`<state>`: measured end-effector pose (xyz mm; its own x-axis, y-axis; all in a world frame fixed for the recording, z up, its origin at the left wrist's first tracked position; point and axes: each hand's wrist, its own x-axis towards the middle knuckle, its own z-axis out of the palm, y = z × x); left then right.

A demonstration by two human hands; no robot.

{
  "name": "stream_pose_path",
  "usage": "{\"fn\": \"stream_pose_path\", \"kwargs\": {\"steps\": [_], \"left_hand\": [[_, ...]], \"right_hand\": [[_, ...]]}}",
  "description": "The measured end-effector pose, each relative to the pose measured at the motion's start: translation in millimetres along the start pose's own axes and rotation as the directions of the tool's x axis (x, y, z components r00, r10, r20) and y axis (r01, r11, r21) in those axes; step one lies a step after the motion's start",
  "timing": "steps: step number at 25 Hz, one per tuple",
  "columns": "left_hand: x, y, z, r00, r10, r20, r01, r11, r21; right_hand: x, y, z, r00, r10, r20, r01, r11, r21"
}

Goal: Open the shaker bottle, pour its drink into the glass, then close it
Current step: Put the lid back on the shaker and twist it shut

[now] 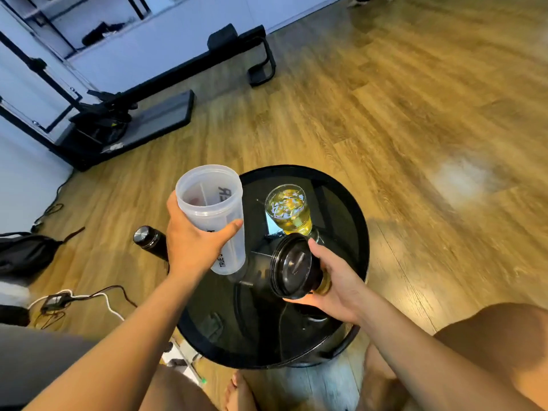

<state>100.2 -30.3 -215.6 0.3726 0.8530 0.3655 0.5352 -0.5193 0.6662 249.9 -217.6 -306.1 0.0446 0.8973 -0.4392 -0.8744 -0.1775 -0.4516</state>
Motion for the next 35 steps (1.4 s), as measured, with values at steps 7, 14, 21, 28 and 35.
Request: {"fn": "stream_pose_path", "kwargs": {"steps": [7,14,21,28,35], "left_hand": [[-57,-22,-18,0.987,-0.158,-0.017,0.149,0.957,-0.248],[-85,-34,-27,0.986,-0.143,0.085,0.161,0.944,-0.289],[-86,-30,-22,0.973,-0.190,0.133,0.222,0.929,-0.295],[-83,-29,-25,0.963,-0.192,0.191,0.238,0.937,-0.258],[-80,-34,-24,0.935,-0.209,0.285,0.301,0.896,-0.328]], "right_hand": [[-5,14,-2,1.000,0.011,-0.026,-0.010,1.000,0.024],[-17,25,2,0.990,-0.004,-0.138,0.005,1.000,0.005],[-40,-5,61,0.958,-0.257,-0.126,0.183,0.887,-0.423],[-31,-71,230,0.865,-0.244,0.439,0.312,-0.425,-0.850],[5,-40,233,0.926,0.008,0.378,0.256,-0.748,-0.612]]}}
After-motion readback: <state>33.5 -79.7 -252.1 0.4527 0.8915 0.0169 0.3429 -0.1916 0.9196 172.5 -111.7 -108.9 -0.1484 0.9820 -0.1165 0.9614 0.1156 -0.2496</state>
